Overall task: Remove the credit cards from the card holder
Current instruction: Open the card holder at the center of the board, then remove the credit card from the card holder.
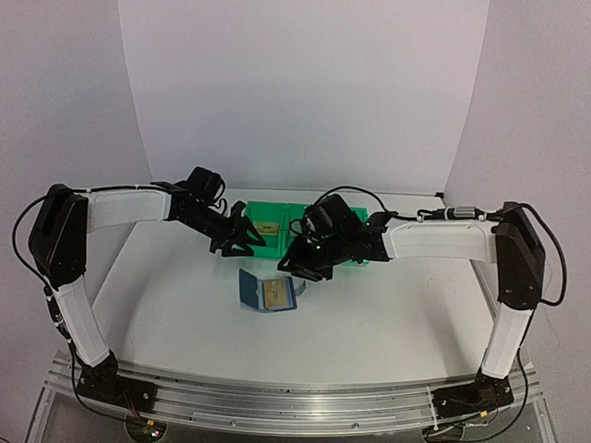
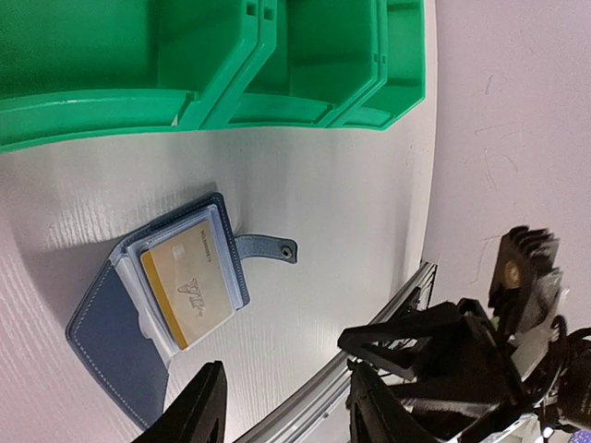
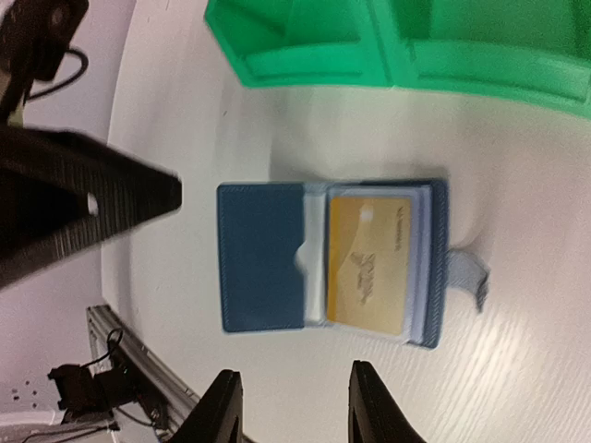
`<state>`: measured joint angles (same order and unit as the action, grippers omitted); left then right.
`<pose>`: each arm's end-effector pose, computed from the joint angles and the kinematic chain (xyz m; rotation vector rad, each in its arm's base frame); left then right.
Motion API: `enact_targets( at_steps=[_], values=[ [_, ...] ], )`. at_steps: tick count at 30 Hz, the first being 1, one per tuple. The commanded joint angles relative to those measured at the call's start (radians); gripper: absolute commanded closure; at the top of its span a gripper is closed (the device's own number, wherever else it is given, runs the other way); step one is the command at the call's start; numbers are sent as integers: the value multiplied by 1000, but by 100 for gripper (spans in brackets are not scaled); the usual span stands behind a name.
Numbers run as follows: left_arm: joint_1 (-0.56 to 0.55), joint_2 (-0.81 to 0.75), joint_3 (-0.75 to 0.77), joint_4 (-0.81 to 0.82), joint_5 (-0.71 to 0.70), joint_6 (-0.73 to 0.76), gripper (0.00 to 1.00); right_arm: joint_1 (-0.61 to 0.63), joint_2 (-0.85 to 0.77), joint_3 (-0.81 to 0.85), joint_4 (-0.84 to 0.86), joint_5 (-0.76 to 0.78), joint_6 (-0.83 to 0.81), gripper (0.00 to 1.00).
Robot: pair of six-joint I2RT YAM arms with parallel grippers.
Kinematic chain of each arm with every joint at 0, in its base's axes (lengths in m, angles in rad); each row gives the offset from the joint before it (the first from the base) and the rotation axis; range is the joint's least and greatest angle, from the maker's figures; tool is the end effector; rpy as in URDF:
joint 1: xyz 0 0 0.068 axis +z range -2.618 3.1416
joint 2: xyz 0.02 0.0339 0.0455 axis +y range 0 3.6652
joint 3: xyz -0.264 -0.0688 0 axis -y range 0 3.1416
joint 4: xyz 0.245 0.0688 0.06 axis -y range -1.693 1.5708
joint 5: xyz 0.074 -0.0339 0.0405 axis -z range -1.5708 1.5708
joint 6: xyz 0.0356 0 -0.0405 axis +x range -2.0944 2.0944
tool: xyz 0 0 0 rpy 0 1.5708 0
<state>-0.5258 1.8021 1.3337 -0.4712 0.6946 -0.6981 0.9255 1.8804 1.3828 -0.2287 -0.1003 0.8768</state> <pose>0.3224 -0.2135 0.2316 0.0862 2.7347 -1.3147 0.2535 0.3426 0.2281 -0.1183 2.5199 0.9670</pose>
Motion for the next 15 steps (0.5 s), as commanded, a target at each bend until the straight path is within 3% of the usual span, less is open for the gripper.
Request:
enact_targets(
  at_steps=[1,9,15],
  values=[
    [-31,67,-50,103,17,-91,57,-28,75,41,-5,75,50,68],
    [-40,113,-170,161,-19,-48,62,-39,212,92,-9,100,73,72],
    [-40,195,-135,166,-9,5,65,-39,258,88,-8,78,78,72]
  ],
)
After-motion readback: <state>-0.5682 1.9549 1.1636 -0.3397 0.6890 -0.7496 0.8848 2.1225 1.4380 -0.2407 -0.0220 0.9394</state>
